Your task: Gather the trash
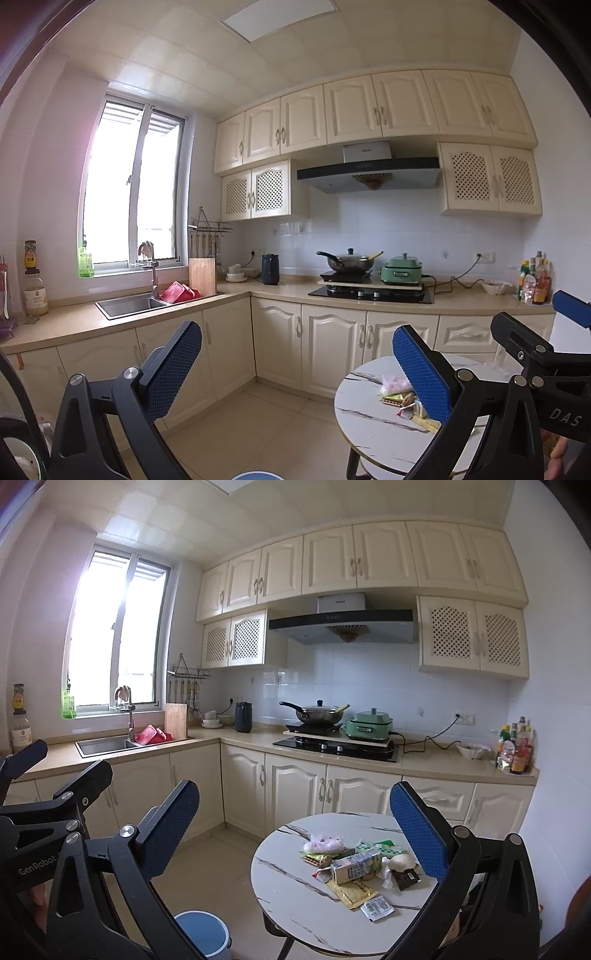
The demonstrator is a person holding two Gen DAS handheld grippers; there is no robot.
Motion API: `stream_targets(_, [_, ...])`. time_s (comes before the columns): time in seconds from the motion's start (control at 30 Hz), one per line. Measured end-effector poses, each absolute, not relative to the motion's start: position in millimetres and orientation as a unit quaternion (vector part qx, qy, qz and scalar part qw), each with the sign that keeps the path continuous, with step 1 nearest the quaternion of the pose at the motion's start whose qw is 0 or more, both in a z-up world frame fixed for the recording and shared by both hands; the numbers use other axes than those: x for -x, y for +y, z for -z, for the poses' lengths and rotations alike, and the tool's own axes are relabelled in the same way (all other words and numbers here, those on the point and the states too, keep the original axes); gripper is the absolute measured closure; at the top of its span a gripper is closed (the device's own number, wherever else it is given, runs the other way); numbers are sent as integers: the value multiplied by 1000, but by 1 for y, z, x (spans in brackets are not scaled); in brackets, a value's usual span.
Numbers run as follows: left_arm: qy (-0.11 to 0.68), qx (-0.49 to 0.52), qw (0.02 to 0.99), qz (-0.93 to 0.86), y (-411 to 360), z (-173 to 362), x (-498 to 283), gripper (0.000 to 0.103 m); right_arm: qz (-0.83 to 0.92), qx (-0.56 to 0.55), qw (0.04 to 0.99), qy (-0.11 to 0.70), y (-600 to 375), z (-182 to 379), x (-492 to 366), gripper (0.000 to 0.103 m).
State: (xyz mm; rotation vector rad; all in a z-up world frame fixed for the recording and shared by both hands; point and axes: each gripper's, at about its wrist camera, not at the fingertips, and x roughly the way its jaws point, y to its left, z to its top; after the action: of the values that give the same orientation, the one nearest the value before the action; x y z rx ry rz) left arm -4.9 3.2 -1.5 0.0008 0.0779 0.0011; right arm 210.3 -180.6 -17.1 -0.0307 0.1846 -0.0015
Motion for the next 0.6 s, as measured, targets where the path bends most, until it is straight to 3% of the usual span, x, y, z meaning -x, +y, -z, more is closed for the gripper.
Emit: stream_targets(0.6, [34,-1,999,-3,1,4,3,1,-2,18,996,88,-179,18,-212,0])
